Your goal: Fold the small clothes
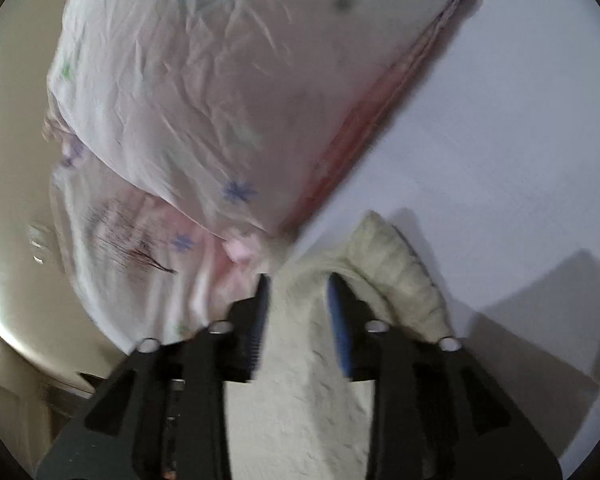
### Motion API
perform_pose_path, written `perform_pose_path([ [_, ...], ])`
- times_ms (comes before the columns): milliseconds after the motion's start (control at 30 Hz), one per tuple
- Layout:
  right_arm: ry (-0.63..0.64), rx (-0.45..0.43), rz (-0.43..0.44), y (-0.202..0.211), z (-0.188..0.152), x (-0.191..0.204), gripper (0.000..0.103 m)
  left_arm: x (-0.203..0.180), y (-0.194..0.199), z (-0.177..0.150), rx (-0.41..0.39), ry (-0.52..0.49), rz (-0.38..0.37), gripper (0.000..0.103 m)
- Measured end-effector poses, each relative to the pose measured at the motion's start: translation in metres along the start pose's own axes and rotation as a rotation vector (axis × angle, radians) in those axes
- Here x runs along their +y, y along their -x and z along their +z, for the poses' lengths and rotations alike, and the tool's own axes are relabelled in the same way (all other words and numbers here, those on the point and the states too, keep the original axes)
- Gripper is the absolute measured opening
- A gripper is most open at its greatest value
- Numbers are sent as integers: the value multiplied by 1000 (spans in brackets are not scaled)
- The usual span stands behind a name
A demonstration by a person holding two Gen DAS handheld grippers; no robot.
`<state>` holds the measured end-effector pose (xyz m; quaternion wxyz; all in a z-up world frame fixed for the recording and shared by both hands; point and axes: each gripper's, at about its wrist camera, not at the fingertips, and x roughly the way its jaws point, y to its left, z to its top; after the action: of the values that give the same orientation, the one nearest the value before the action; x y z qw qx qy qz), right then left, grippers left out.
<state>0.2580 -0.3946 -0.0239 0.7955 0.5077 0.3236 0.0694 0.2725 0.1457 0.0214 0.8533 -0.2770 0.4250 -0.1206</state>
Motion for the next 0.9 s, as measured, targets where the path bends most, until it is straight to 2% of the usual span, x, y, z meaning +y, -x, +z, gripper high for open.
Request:
perform_pose_path([
  [33,34,-27,10,9,0,3,76,7,11,2,-37,24,-33,32],
  [67,62,-55,8,15,1,6,90,10,21,3,-78,30,-20,47],
  [100,108,-105,-6,27,-2,10,91,13,34,0,-124,28,4,74],
  [133,144,-129,-7,36,-6,13,91,15,41,-3,-142,21,6,79],
  [200,213,-150,9,44,-11,15,92,15,47,-14,-94,-16,-12,78],
  [267,240,-159,14,46,-16,14,93,12,42,-33,-10,-48,-12,78],
  [367,246,-114,29,37,-17,22,93,8,28,-52,87,-49,-37,72],
  [433,276,-109,24,34,-19,30,93,8,20,-60,120,-46,-37,67],
  [533,312,-107,28,32,-22,37,93,-2,17,-57,101,-57,7,62],
  [567,312,-103,38,32,-23,37,93,-2,15,-56,93,-29,16,57],
  [600,309,-102,43,33,-23,37,93,-2,12,-55,92,-8,21,41],
  [633,305,-100,50,33,-23,35,93,1,10,-55,98,14,22,21],
  [667,298,-97,56,34,-22,34,93,4,3,-56,122,59,-16,21],
  [733,275,-94,72,36,-19,30,93,1,4,-54,118,90,-21,17],
  [767,263,-95,82,38,-17,28,93,0,7,-52,112,110,-48,17],
  [833,245,-100,101,42,-15,26,93,-16,19,-45,86,150,-177,15],
  [900,244,-109,120,47,-11,27,93,-50,29,-39,46,114,-265,14],
])
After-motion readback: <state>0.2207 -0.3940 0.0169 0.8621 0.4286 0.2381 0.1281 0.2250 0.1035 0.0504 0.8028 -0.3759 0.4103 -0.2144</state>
